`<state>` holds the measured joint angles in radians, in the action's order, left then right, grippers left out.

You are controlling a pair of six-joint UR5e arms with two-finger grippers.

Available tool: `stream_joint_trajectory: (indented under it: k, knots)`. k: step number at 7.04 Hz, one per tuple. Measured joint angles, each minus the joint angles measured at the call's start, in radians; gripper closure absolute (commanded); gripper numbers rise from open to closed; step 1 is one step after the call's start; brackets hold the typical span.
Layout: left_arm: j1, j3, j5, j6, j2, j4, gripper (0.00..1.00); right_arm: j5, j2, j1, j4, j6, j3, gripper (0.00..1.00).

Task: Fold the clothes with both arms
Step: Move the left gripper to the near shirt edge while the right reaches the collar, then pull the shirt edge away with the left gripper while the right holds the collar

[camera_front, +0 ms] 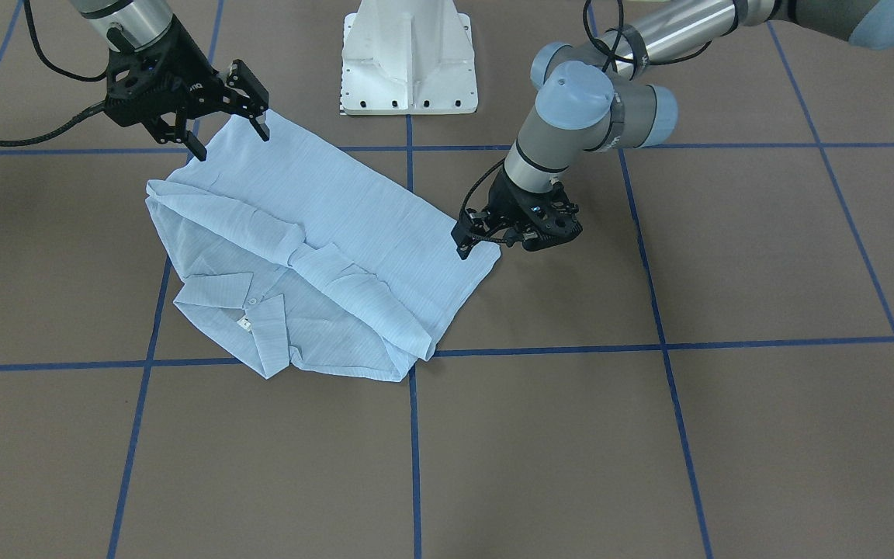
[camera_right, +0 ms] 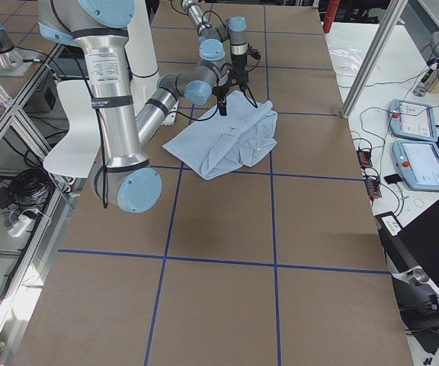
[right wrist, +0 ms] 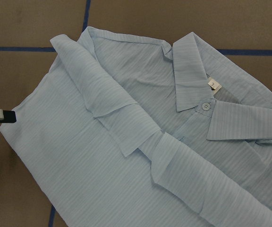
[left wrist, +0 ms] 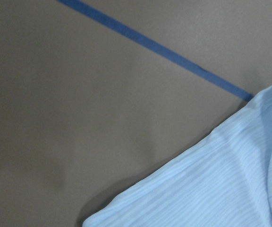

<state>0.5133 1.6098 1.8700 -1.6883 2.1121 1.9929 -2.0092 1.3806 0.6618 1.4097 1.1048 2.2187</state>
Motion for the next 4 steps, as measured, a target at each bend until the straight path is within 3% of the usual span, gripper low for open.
stream_joint_trajectory:
  k: [2, 4]
  knots:
    - [-0.013, -0.011, -0.014, -0.002, -0.002, -0.007, 0.22, 0.0, 0.0, 0.001, 0.0, 0.0, 0.0, 0.0]
    - [-0.014, -0.013, -0.015, -0.002, -0.002, -0.014, 0.43, 0.0, 0.001, 0.001, 0.0, 0.0, 0.0, 0.0]
